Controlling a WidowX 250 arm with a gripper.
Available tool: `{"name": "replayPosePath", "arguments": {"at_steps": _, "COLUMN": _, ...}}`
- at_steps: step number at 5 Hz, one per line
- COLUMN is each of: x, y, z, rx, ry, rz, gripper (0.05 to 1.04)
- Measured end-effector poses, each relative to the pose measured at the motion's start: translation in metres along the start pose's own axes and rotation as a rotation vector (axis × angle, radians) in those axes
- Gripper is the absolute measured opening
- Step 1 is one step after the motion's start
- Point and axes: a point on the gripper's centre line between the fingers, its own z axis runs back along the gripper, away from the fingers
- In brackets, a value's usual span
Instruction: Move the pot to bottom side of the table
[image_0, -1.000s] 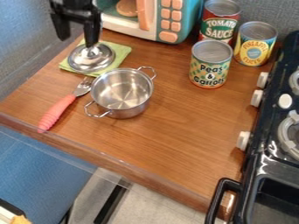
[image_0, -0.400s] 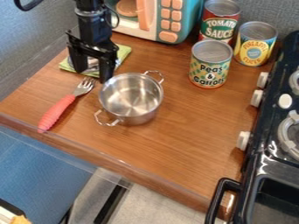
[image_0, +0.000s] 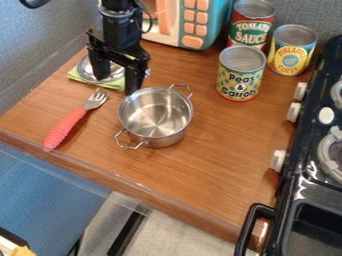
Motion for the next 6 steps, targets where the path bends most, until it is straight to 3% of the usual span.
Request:
{"name": "replayPosePath", "arguments": {"at_steps": 1, "x": -0.003, "y": -0.006, "z": 0.012, "rx": 0.023, "ry": -0.03, "rz": -0.001, "gripper": 1.001}}
{"name": "replayPosePath", "arguments": {"at_steps": 2, "x": -0.003, "y": -0.017, "z": 0.008, "rx": -0.022, "ry": -0.04, "rz": -0.023, "gripper": 1.001}}
{"name": "replayPosePath", "arguments": {"at_steps": 3, "x": -0.009, "y": -0.028, "z": -0.021, "rx": -0.075, "ry": 0.019, "rz": -0.02, "gripper": 0.966}}
{"name": "replayPosePath", "arguments": {"at_steps": 4, "x": -0.009, "y": -0.029, "z": -0.032, "rx": -0.065, "ry": 0.024, "rz": 0.001, "gripper": 0.834}}
{"name": "replayPosePath", "arguments": {"at_steps": 6, "x": -0.007, "y": -0.032, "z": -0.038, "rx": -0.081, "ry": 0.02, "rz": 0.009, "gripper": 0.252}}
